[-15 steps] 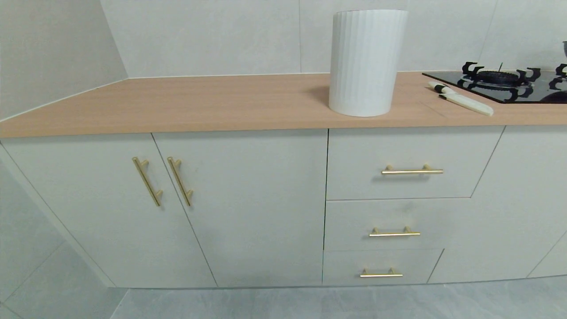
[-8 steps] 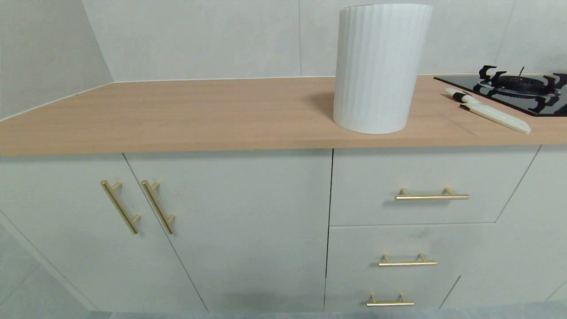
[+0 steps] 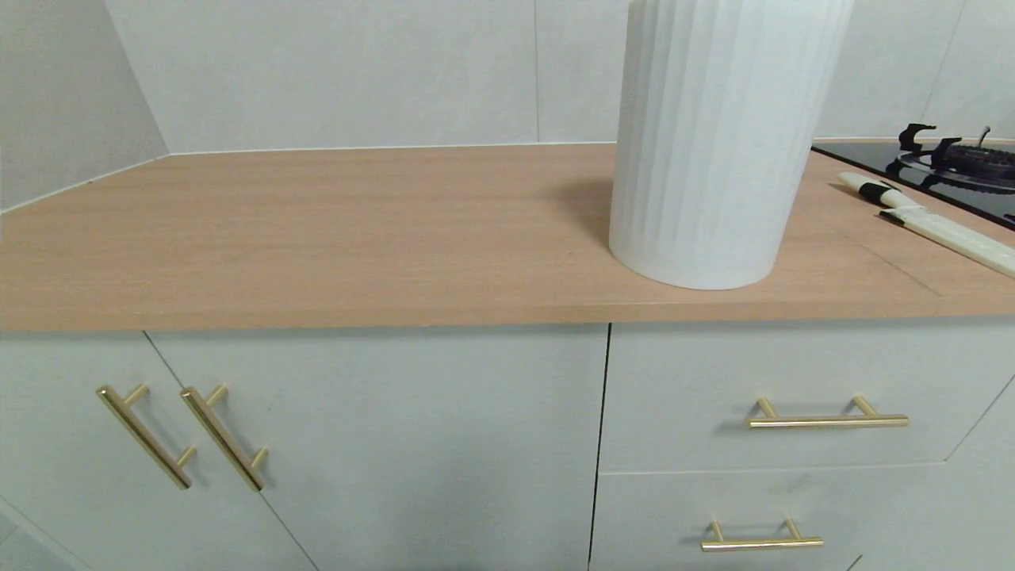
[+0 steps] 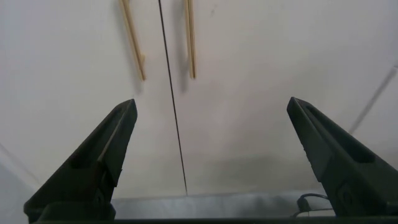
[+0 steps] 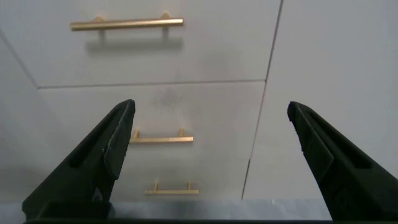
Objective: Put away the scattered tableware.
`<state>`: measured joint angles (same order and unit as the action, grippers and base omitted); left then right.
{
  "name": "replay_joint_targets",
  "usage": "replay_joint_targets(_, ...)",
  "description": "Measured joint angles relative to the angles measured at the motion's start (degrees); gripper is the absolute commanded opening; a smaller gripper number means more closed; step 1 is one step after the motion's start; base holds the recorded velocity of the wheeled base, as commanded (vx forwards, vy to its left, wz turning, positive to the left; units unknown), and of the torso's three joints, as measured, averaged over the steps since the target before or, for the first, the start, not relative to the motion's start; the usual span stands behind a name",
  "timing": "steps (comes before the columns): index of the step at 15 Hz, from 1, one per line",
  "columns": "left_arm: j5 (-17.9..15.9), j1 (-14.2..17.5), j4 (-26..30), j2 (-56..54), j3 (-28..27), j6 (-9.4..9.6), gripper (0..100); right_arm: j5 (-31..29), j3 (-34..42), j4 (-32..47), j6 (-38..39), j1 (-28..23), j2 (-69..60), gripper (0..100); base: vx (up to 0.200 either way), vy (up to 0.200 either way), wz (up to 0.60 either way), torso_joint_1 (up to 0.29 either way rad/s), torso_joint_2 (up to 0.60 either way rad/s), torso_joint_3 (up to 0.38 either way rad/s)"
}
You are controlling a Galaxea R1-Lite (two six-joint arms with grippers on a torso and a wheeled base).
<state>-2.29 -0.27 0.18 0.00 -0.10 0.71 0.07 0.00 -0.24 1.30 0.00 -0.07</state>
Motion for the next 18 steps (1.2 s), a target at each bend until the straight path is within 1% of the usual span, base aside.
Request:
replay_joint_targets(5,0.00,0.00,0.00,0.00,0.00,0.00,100,0.00,0.00,0.00,0.02,0.00,0.00,100,0.000,0.000,0.00,0.000,0.00,0.000)
replay_joint_targets(14,0.00,0.00,-0.02,0.00,0.00,-0.02,100,0.00,0.00,0.02,0.02,0.00,0.00,100,0.000,-0.200,0.00,0.001,0.00,0.000)
replay_joint_targets(18,-0.02,0.05,-0.07,0.00,0.00,0.00,100,-0.02,0.00,0.02,-0.09,0.02,0.00,100,0.000,0.000,0.00,0.000,0.00,0.000)
